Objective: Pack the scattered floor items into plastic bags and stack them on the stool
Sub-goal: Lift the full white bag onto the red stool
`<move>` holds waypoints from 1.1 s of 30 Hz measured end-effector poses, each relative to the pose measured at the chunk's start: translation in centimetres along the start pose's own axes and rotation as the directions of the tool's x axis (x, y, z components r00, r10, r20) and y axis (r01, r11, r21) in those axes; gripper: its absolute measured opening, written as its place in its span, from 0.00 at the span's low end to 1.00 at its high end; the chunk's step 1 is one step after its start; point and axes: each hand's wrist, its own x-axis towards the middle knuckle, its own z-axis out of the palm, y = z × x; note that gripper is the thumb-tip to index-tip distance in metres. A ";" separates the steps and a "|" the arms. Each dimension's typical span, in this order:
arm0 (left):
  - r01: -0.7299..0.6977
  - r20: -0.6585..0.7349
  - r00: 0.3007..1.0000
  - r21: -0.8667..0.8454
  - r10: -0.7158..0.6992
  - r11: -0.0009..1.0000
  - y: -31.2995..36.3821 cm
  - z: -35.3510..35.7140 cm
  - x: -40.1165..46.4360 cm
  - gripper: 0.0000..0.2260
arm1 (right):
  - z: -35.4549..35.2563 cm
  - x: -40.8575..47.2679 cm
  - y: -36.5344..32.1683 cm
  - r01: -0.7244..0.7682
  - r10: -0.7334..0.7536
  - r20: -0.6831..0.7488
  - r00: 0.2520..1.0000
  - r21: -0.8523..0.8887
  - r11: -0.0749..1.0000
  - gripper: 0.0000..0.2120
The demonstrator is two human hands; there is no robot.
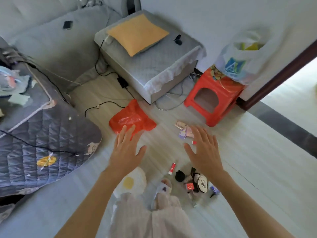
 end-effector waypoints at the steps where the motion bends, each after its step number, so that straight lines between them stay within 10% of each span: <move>1: -0.027 0.014 1.000 -0.009 0.027 1.000 0.3 -0.2 1.5 0.22 | -0.6 0.5 0.4 -0.023 0.023 -0.015 1.000 0.008 1.000 0.28; 18: -0.464 0.306 0.845 0.009 0.439 0.886 2.0 2.3 24.9 0.26 | 0.2 9.0 7.1 -0.496 0.502 -0.147 0.852 0.074 0.865 0.29; 33: -0.877 0.283 0.477 0.089 0.832 0.473 -2.7 32.4 43.6 0.21 | 29.1 22.5 20.2 -0.599 0.595 -0.254 0.762 0.070 0.797 0.29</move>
